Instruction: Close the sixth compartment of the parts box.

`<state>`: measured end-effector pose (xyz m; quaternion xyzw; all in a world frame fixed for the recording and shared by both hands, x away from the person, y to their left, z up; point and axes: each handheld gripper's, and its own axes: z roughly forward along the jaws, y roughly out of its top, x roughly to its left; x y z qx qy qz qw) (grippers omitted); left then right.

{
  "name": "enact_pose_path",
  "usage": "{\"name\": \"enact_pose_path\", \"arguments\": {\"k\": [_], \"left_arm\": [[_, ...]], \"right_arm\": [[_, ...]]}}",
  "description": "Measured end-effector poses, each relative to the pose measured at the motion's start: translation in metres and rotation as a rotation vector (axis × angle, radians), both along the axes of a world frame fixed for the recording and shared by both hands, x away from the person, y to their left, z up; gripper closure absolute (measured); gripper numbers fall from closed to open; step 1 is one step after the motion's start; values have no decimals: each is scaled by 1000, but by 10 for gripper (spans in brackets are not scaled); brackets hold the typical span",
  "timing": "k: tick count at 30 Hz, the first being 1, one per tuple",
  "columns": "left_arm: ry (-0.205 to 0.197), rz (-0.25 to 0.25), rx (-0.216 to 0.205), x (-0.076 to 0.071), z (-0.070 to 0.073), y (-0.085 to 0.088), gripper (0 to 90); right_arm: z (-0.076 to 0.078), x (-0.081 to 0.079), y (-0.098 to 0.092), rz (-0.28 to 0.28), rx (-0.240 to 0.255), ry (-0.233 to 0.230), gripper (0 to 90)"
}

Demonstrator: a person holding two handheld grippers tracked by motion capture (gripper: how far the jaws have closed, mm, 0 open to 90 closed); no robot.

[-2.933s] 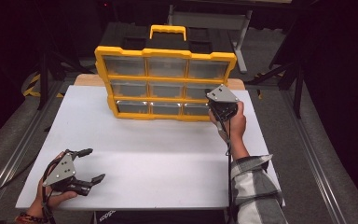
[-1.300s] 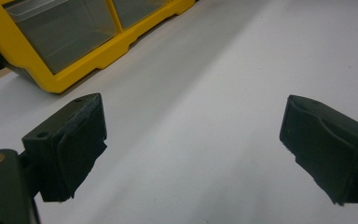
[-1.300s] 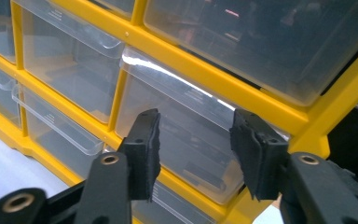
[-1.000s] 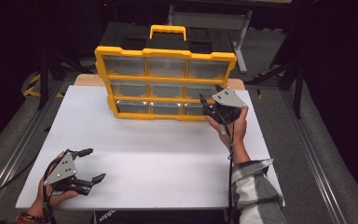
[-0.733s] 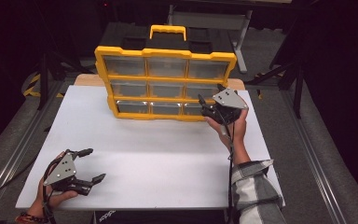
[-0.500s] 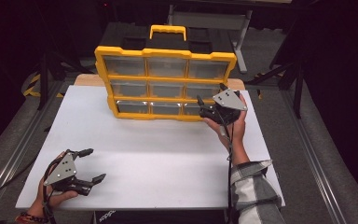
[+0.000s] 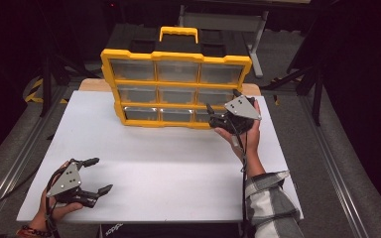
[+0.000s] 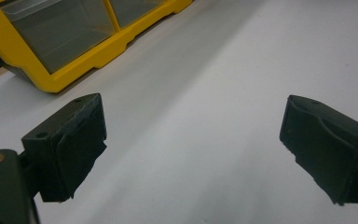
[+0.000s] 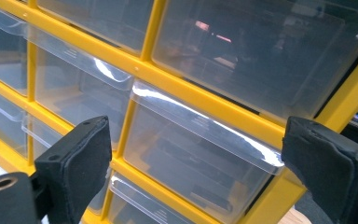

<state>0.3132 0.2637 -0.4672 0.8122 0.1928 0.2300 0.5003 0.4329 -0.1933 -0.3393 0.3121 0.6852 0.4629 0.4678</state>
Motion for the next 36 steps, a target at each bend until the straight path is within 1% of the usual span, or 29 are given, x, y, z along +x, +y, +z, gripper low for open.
{"name": "enact_pose_path", "arguments": {"k": [6, 8, 14, 17, 20, 23, 27, 28, 36], "left_arm": [[1, -1, -3, 0, 0, 0, 81], [2, 0, -4, 0, 0, 0, 80], [-2, 1, -1, 0, 1, 1, 81], [-4, 2, -1, -1, 1, 1, 81], [-3, 0, 0, 0, 1, 1, 81], [-6, 0, 2, 0, 1, 2, 80], [-8, 2, 0, -1, 1, 1, 80], [-2, 1, -2, -1, 1, 1, 80], [-3, 3, -2, -1, 0, 1, 80]], "right_arm": [[-1, -3, 1, 11, -3, 0, 106], [0, -5, 1, 19, 4, 1, 109], [0, -8, 1, 24, -9, -5, 122], [1, -10, 1, 35, 4, -3, 124], [1, -12, 1, 40, 4, -4, 124], [2, -15, 2, 47, 3, -10, 126], [3, -18, 3, 54, -10, -13, 127], [3, -19, 3, 56, -13, -13, 127], [3, -23, 2, 66, -10, -16, 130]]}}
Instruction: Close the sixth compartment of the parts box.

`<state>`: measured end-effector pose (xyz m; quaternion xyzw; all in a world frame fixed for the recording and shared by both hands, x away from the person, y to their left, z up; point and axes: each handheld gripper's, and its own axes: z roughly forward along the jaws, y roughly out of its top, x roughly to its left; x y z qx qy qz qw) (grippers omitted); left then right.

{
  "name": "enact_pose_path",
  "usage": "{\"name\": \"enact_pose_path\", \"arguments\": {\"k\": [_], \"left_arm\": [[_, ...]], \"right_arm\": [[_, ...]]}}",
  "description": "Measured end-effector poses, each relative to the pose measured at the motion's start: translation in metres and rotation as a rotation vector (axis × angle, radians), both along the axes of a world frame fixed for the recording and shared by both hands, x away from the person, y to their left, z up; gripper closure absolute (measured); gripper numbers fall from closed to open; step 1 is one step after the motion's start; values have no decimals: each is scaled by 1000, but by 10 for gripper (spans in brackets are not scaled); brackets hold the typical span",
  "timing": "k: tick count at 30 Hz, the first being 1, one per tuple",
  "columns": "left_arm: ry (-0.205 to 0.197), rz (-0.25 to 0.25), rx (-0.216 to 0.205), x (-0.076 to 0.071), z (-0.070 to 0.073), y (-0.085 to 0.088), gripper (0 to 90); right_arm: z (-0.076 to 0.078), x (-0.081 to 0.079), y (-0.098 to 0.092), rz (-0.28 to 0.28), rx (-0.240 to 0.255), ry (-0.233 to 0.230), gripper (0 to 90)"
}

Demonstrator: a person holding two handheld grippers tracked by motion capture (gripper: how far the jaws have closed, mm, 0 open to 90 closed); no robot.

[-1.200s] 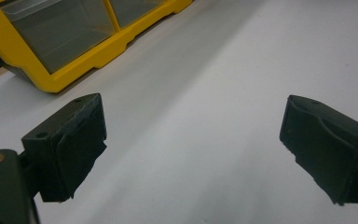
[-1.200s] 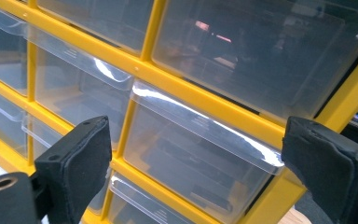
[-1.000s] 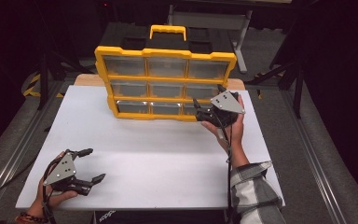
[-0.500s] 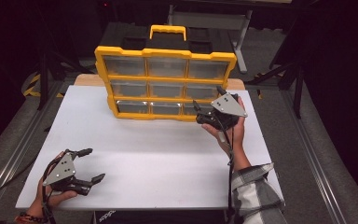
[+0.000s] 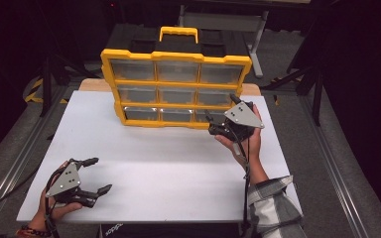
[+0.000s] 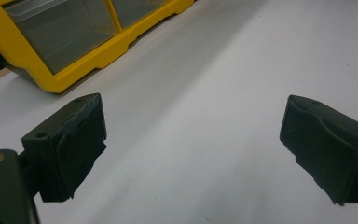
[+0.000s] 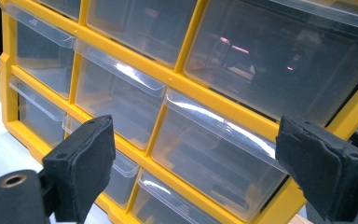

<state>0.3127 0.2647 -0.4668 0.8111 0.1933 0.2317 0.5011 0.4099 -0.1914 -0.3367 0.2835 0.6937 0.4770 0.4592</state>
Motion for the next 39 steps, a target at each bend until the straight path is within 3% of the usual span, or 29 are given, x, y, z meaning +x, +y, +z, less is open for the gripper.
{"name": "enact_pose_path", "arguments": {"k": [10, 39], "left_arm": [[0, -1, 2, 0, 0, 0, 80], [-1, -2, -3, 0, 0, 0, 79]], "right_arm": [[-3, -4, -1, 23, 17, 9, 131], [-13, -23, -5, 50, -20, 2, 133]]}}
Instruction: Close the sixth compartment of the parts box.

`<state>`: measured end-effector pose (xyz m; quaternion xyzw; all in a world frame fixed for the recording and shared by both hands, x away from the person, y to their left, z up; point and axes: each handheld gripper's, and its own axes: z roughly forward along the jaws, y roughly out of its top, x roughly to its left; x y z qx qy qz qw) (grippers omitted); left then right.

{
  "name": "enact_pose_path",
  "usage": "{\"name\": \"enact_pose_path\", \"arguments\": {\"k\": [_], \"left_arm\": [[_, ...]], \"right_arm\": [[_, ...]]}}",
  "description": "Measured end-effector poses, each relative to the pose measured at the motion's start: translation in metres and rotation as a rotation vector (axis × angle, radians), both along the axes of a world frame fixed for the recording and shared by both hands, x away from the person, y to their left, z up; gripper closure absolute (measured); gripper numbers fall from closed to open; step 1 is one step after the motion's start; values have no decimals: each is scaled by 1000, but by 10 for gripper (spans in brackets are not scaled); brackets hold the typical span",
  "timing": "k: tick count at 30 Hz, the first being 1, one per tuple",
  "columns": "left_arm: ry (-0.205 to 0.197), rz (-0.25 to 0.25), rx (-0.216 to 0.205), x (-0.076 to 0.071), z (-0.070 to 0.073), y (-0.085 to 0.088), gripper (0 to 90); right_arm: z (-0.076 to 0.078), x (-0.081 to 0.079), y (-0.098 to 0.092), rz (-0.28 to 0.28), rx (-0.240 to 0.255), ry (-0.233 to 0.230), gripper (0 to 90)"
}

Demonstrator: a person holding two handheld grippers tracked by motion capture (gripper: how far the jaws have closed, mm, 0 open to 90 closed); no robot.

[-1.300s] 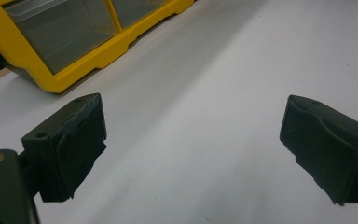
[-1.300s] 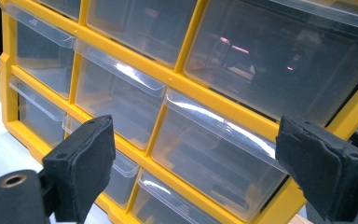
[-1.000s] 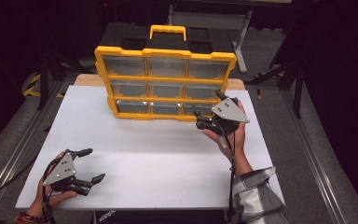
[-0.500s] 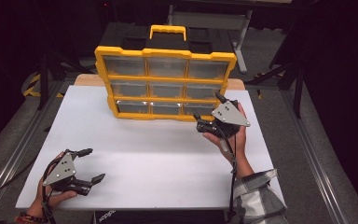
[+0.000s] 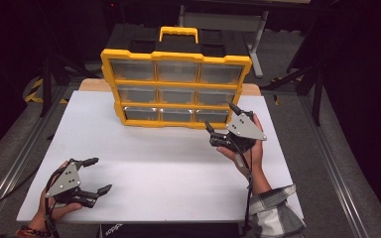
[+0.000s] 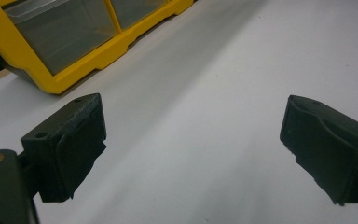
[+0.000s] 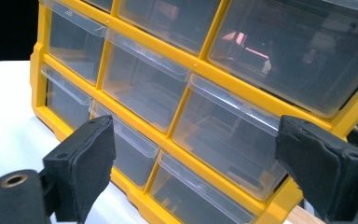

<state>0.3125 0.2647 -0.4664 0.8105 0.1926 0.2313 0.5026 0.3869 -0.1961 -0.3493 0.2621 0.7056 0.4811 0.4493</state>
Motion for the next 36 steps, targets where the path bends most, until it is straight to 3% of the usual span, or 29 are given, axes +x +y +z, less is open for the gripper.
{"name": "enact_pose_path", "arguments": {"k": [11, 36], "left_arm": [[-1, -3, 3, 0, 0, -1, 79], [-8, -6, 4, -1, 0, -1, 81]], "right_arm": [[-4, -8, -5, 8, 7, 13, 132], [-13, -24, -5, 52, -34, 49, 119]]}}
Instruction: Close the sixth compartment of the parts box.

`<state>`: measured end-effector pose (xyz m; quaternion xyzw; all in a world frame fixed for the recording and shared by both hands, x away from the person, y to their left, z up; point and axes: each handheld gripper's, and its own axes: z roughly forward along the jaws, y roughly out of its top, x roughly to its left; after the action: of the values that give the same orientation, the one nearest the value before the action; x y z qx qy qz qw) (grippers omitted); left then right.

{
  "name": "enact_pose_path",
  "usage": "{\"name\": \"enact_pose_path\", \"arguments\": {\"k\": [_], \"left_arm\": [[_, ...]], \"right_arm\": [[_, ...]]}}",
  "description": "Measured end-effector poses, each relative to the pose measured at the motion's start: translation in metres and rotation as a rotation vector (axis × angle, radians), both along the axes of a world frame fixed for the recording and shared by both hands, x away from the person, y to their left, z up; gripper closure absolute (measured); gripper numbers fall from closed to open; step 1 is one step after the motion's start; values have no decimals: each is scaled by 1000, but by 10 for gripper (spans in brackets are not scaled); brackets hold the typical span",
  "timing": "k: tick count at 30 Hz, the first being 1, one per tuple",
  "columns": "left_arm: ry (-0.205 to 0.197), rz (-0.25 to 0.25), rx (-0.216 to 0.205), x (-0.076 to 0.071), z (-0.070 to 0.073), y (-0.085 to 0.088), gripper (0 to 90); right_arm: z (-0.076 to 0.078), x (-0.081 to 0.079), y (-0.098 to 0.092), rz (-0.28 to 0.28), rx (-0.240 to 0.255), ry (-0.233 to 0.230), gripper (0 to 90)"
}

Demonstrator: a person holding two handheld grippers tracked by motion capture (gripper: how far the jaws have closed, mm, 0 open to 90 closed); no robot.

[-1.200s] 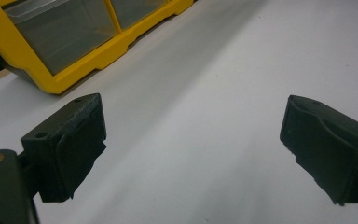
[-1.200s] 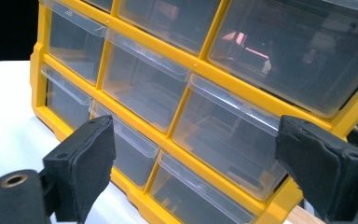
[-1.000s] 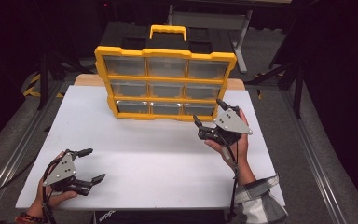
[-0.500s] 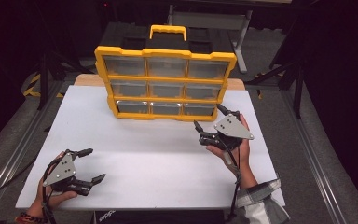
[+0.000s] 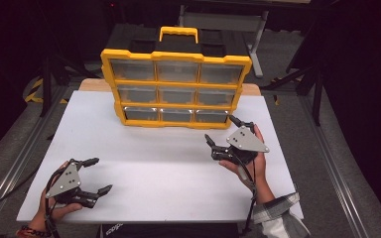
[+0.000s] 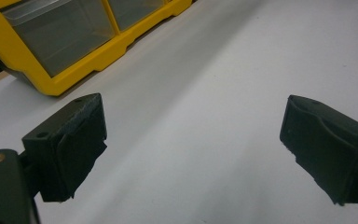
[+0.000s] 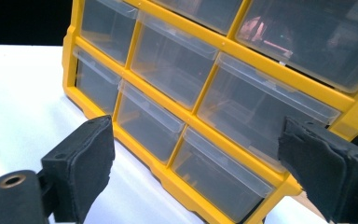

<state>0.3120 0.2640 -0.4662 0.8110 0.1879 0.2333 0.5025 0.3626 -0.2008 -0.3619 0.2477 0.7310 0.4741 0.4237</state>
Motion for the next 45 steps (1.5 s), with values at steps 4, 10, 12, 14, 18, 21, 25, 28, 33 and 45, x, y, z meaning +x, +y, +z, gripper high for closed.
{"name": "enact_pose_path", "arguments": {"k": [4, 10, 12, 14, 18, 21, 25, 28, 33, 45], "left_arm": [[1, 0, 1, 0, 0, 0, 81], [-3, 1, 2, -1, 1, 0, 81], [-4, 0, 3, -2, 1, 0, 81], [-8, -3, 10, -2, 1, -1, 81], [-6, -5, 7, -2, 1, -1, 81], [-9, -6, 6, -2, 1, 0, 81], [-7, -7, 6, -2, 1, -1, 81], [-7, -5, 5, -2, 1, 0, 81], [-2, -7, 4, -1, 0, -1, 81], [-2, -5, 0, -2, 1, -1, 81]], "right_arm": [[-2, -3, 0, 9, -5, 4, 117], [-6, -8, -1, 20, -18, 14, 114], [-8, -9, -2, 18, -29, 18, 113], [-9, -10, -3, 20, -25, 24, 115], [-12, -13, -5, 16, -31, 28, 116], [-19, -16, -8, 9, -49, 41, 114], [-24, -18, -11, 10, -56, 53, 114], [-27, -21, -13, 9, -61, 60, 114], [-31, -27, -18, 2, -68, 66, 114], [-44, -38, -42, -19, -49, 93, 114]]}}
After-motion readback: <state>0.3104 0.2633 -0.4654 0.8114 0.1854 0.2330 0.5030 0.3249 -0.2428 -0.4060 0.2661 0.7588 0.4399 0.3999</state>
